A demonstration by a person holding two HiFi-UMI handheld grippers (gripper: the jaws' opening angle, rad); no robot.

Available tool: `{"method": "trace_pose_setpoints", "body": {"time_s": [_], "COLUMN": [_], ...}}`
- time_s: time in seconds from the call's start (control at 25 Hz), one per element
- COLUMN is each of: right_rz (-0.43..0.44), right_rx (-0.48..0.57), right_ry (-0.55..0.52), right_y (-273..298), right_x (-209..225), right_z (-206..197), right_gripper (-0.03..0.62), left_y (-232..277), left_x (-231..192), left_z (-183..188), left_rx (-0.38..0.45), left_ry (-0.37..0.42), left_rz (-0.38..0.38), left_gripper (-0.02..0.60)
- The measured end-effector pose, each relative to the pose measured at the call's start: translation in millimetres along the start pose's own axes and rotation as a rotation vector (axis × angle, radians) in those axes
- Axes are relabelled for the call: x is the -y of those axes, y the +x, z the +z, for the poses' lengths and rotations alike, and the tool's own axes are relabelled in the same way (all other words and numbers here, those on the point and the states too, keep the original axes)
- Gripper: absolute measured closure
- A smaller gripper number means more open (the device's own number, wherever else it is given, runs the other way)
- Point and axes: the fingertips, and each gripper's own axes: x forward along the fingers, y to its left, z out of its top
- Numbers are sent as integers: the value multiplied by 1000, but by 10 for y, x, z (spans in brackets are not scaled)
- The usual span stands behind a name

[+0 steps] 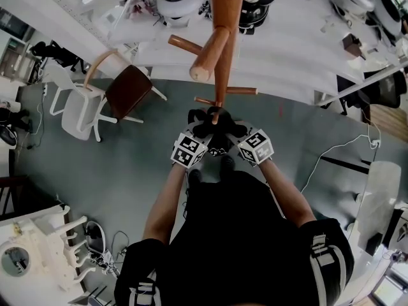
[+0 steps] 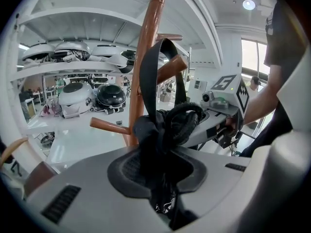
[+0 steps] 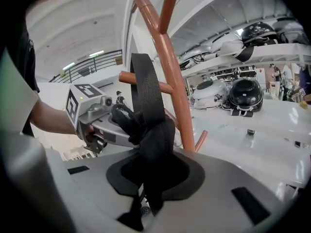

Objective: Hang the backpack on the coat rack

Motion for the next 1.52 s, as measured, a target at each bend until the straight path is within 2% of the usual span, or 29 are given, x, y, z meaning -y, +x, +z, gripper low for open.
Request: {"method": "trace_pose_setpoints", "body": {"time_s": [0.48, 0.76, 1.2, 1.4, 1.52], "right_rz": [13, 10, 8, 33, 44], "right_rx": [-52, -79, -88, -91, -94], "right_ry": [50, 69, 63, 78, 79], "right_y": [199, 273, 428, 484, 486], "right_x": [222, 343, 534, 539, 534], "right_z": [-221, -364, -378, -374, -377], "right_gripper": [513, 513, 511, 494, 471], "left_y": [289, 446, 596, 609, 607], "left_x": [-151, -194, -369, -449, -474], "left_z": [-226, -339, -354, -383, -404], "left_rx": [-54, -101, -95, -104, -95], "left_ry": [-49, -45, -94, -52, -71], "left_rz": [7, 4, 21, 37, 28], "left_gripper": [492, 492, 488, 469, 444]}}
